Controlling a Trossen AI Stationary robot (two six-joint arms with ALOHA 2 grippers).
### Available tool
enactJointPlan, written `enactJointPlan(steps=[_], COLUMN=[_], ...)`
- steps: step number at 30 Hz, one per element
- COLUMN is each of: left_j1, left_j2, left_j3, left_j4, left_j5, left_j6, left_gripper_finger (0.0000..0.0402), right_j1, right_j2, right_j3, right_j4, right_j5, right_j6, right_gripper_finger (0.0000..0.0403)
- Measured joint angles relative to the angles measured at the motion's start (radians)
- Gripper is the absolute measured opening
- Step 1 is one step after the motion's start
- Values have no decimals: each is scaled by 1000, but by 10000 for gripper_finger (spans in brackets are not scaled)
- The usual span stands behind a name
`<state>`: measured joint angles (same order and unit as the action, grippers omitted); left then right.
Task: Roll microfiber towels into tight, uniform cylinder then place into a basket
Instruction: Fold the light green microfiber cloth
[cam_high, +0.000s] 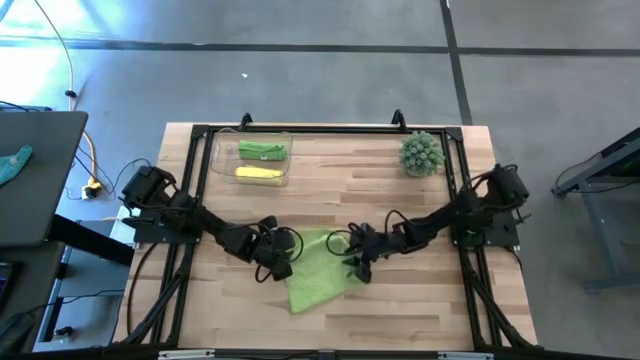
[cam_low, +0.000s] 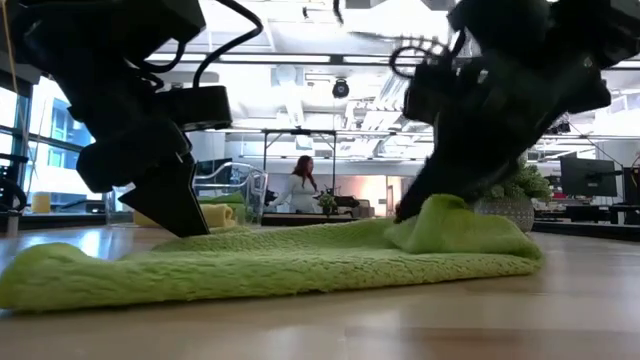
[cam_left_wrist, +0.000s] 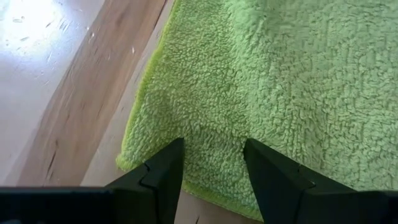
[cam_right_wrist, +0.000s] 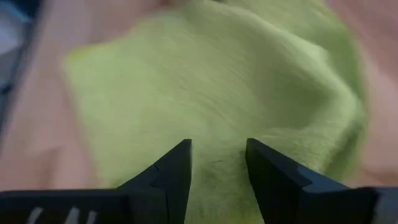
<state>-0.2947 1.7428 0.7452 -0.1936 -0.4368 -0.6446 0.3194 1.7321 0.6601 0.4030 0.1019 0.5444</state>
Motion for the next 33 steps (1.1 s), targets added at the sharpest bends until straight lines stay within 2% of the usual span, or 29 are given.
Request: enactJointPlan(steps=[4, 6, 12, 17, 21, 24, 27, 29, 33], left_j1=[0, 0, -4, -13, -13, -13, -13, -13, -13], left_j2=[1, 1, 1, 1, 1, 2, 2, 2, 2], left_j3=[-1, -1, -1, -1, -1, -1, -1, -2, -2], left_j4=[5, 6, 5, 2, 2, 2, 3, 7, 8], left_j5=[-6, -8, -9, -12, -15, -14, -15, -17, -21], left_j6=[0, 0, 0, 0, 0, 0, -7, -7, -7], left_gripper_finger=[163, 163, 163, 163, 163, 163, 163, 163, 163], right_j1=[34, 41, 25, 22, 22, 21, 19, 15, 22], right_j2=[0, 0, -4, -44, -136, -206, -241, -238, -174], right_j3=[0, 0, 0, 0, 0, 0, 0, 0, 0], right_j4=[134, 141, 37, 30, -138, -342, -489, -520, -470], right_j5=[-5, 4, 24, 2, 17, 104, 163, 156, 124], right_j6=[-98, -140, -125, -102, -115, -27, 134, 233, 348], right_gripper_finger=[144, 144, 144, 144, 144, 144, 144, 144, 144])
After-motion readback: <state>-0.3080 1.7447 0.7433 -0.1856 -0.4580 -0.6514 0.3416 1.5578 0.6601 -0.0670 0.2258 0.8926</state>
